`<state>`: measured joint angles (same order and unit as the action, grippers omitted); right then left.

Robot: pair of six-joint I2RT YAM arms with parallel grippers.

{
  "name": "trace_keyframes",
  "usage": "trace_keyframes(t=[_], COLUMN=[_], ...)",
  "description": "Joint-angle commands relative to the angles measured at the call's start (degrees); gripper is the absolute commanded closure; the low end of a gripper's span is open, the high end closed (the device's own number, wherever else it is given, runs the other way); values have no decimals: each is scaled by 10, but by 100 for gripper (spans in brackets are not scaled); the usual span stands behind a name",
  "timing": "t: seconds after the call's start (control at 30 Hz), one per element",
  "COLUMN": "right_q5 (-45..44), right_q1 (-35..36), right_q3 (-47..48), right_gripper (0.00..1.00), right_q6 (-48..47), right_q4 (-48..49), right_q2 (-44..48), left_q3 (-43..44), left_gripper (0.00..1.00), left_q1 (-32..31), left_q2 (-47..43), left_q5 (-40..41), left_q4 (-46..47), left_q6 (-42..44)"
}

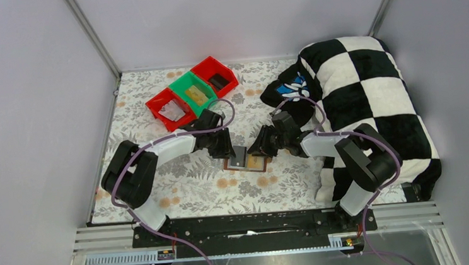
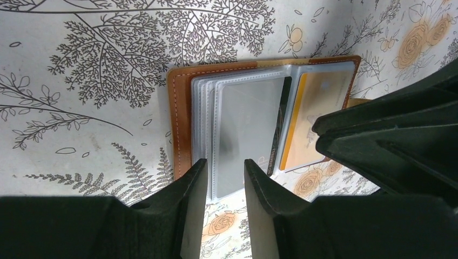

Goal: Take the credit cards out of the card holder
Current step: Remove the credit card from the card holder.

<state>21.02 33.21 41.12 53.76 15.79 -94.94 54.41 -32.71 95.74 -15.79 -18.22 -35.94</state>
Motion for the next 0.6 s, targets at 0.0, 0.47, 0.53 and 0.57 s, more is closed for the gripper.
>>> trace_keyframes(t=[0.0, 0.47, 0.53, 0.57], right_q5=[12, 2, 4, 4], right_q1=[1, 2, 1, 1], right_q3=[-11, -27, -26, -26], right_gripper=[65, 65, 65, 65], right_q6=[18, 9, 9, 8], right_q4=[41, 39, 40, 40], right_q2=[-15, -25, -30, -31], left_q3=[24, 29, 31, 31], left_gripper=[66, 63, 62, 62], left_q1=[-4, -26, -26, -26], left_q2=[2, -30, -17, -13], left_q5=[0, 35, 33, 32], left_q4=[8, 33, 33, 35], left_q6=[13, 13, 12, 11])
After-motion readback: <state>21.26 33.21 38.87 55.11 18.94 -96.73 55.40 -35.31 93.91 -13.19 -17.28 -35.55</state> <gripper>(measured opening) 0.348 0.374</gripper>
